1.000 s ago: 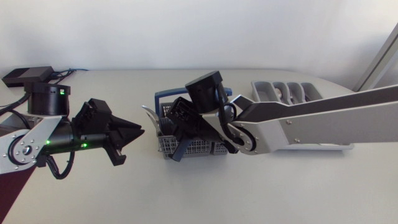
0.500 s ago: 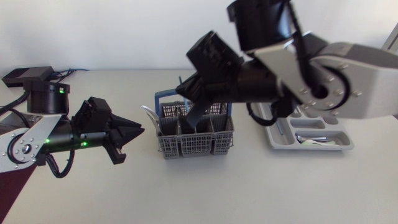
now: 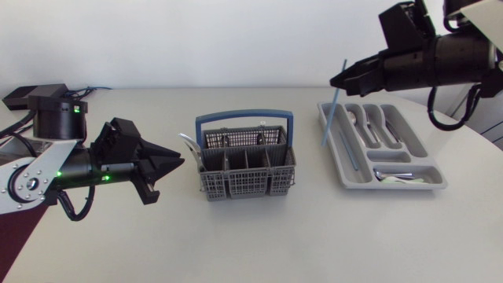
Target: Unload the cutlery basket into the drawer organizer.
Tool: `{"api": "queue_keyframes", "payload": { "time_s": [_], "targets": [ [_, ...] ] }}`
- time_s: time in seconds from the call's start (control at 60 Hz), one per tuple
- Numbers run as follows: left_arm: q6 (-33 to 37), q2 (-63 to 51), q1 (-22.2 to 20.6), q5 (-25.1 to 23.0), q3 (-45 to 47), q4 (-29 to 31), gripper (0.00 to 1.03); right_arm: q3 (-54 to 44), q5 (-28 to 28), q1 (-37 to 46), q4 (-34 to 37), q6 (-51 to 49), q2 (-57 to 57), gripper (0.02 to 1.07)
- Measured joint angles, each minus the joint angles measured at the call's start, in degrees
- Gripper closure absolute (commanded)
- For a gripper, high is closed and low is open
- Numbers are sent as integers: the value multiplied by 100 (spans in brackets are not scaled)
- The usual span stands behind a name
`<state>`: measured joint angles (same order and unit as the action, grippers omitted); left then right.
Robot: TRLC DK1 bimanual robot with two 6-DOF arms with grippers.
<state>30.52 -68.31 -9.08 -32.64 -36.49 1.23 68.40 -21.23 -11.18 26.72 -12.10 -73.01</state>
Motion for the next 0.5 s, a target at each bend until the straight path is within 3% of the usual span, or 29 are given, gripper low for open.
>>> {"api": "queue_keyframes", "payload": {
  "time_s": [0.217,0.5],
  "targets": [
    [109,-15,-37,-15,-155,138,72,136,20,966,444,-162,-776,102],
    [428,-208,-111,-39,-293,382,72,997,323,1364,645,-162,-2315,102]
  ]
}}
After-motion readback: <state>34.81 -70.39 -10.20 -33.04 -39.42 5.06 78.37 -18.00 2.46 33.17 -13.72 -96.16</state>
